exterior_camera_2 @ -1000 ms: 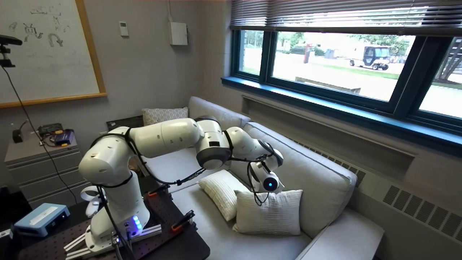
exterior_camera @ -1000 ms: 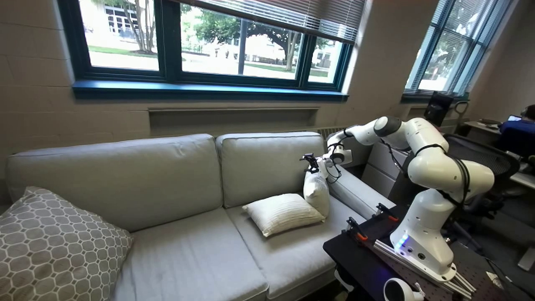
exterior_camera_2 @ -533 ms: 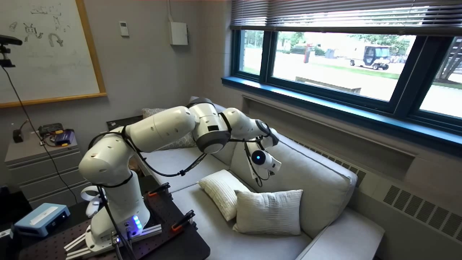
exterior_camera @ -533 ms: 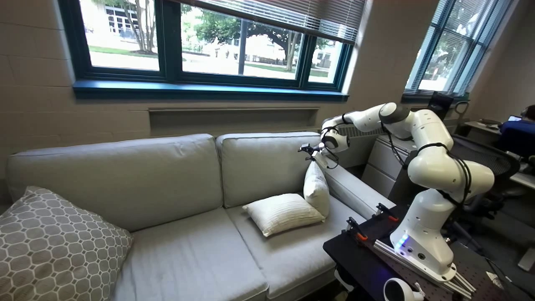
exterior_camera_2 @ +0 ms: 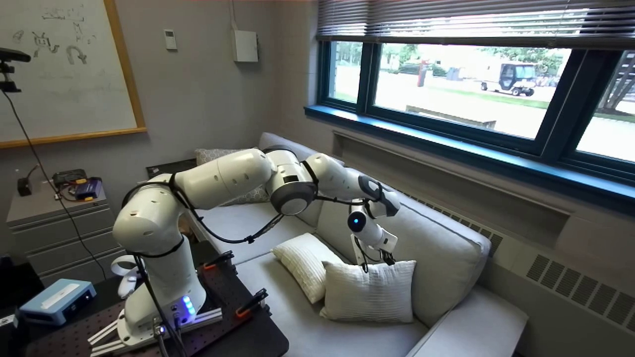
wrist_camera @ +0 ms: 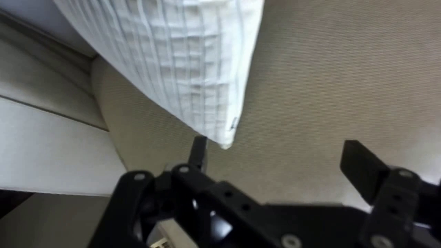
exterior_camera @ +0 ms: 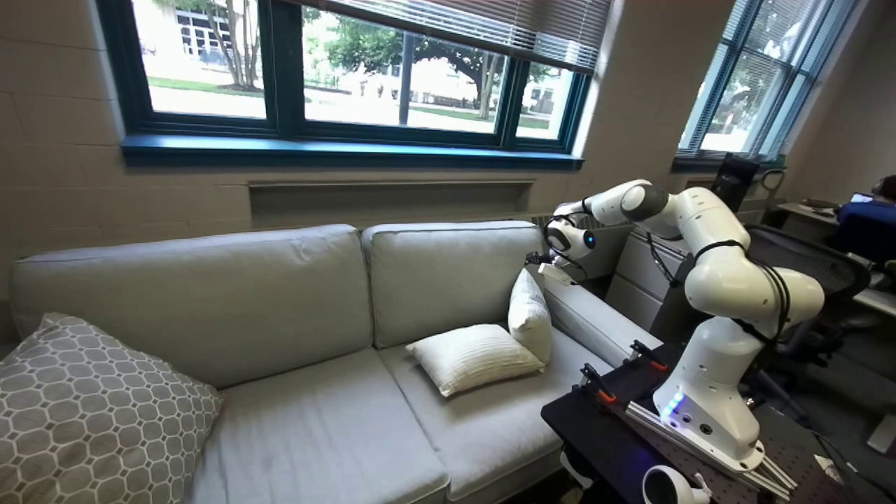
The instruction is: Arrange the two pillows neatly to the right
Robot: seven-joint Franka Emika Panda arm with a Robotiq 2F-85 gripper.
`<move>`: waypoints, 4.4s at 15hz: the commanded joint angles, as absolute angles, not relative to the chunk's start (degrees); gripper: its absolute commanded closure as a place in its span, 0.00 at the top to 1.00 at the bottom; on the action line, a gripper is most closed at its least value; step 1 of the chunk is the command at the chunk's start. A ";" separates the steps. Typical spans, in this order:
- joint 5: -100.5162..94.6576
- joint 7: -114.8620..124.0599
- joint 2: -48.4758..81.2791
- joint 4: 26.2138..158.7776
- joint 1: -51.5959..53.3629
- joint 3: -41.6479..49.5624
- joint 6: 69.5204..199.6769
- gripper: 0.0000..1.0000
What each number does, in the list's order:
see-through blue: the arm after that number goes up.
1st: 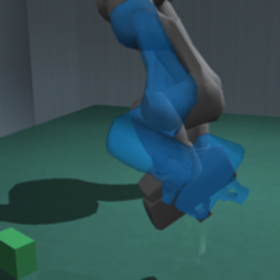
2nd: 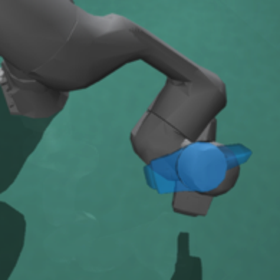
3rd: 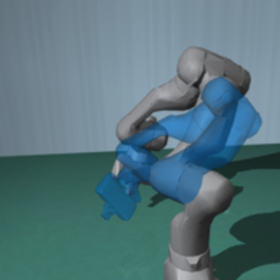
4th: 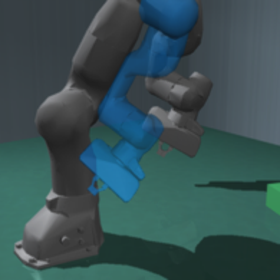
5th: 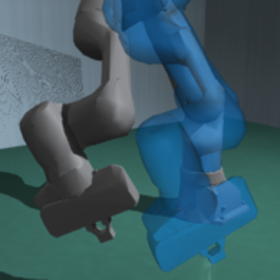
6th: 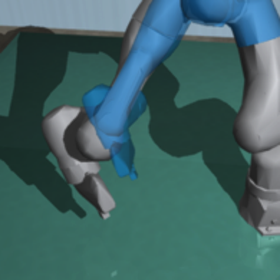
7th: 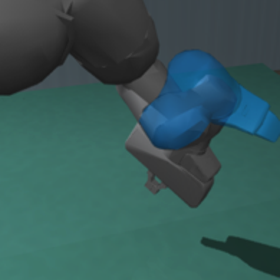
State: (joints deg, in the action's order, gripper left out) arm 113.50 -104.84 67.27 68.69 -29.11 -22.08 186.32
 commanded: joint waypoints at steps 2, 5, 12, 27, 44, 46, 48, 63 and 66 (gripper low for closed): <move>124.37 -101.00 74.78 57.01 -16.63 -7.22 194.78 1.00; 125.26 -93.27 78.24 56.97 -11.84 -3.88 202.47 1.00; 141.68 -82.60 74.07 78.22 -0.67 9.03 198.33 1.00; 144.57 -86.03 65.69 77.90 -4.07 1.58 197.95 1.00; 143.65 -93.57 70.14 75.84 -11.94 -9.28 198.41 0.31; 142.51 -94.61 69.33 74.88 -13.50 -9.66 198.52 0.16; 141.61 -95.60 68.47 74.33 -16.28 -10.73 198.32 0.03; 137.95 -114.01 75.96 72.67 -63.98 -37.99 198.25 0.04; 138.10 -117.08 78.87 72.81 -69.62 -43.00 198.47 0.04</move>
